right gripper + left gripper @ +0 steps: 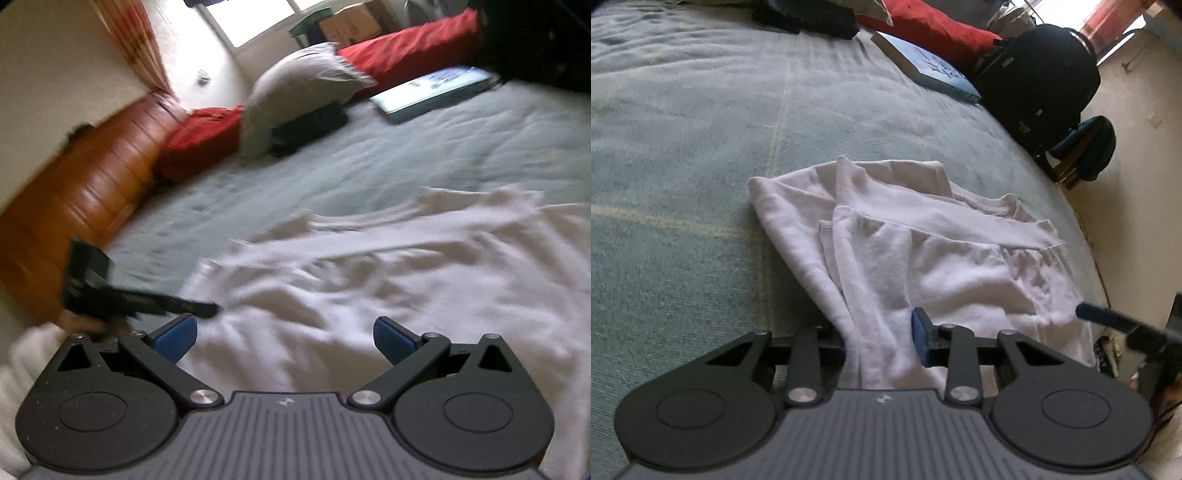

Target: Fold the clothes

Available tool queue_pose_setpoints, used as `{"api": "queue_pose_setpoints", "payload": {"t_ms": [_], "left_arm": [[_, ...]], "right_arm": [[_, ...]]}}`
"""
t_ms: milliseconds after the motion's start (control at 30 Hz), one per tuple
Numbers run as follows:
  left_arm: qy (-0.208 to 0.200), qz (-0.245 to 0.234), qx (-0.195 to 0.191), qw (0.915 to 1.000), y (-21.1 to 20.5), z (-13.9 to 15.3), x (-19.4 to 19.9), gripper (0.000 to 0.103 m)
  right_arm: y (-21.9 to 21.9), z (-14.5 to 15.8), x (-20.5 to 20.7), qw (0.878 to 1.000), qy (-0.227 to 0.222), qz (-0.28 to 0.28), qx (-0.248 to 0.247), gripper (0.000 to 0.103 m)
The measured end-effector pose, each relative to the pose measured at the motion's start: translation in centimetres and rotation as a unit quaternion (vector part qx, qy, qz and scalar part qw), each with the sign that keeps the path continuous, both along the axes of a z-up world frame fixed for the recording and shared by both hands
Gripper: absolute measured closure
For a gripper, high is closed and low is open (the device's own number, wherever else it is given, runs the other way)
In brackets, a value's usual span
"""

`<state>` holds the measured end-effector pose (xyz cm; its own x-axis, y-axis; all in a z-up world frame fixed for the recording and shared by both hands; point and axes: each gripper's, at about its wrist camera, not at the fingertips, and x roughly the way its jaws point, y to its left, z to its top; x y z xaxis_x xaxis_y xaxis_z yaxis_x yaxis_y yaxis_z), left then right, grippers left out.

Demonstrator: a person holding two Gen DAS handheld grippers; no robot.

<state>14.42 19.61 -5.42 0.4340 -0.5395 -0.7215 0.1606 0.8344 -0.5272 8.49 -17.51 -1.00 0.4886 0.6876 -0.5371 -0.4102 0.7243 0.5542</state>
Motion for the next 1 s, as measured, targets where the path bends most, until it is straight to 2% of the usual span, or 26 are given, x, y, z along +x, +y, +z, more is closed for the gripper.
{"api": "queue_pose_setpoints", "payload": {"t_ms": [133, 367, 733, 833, 1000], "left_arm": [[0.004, 0.003, 0.0, 1.0, 0.1, 0.0, 0.1, 0.068], [0.002, 0.0, 0.0, 1.0, 0.0, -0.1, 0.2, 0.068], [0.0, -0.007, 0.0, 1.0, 0.1, -0.2, 0.4, 0.068], [-0.001, -0.007, 0.0, 1.0, 0.1, -0.2, 0.4, 0.068], [-0.002, -0.005, 0.004, 1.0, -0.1, -0.2, 0.3, 0.068]], "right_arm": [[1.7, -0.3, 2.9, 0.998, 0.04, 0.005, 0.041, 0.0], [4.2, -2.5, 7.0, 0.992, 0.115, -0.038, 0.044, 0.0], [7.0, -3.8, 12.7, 0.995, 0.081, -0.053, -0.013, 0.0], [6.8, -2.9, 12.0, 0.995, 0.075, -0.057, -0.011, 0.0], [6.0, -0.4, 7.9, 0.996, 0.065, -0.052, -0.011, 0.0]]}}
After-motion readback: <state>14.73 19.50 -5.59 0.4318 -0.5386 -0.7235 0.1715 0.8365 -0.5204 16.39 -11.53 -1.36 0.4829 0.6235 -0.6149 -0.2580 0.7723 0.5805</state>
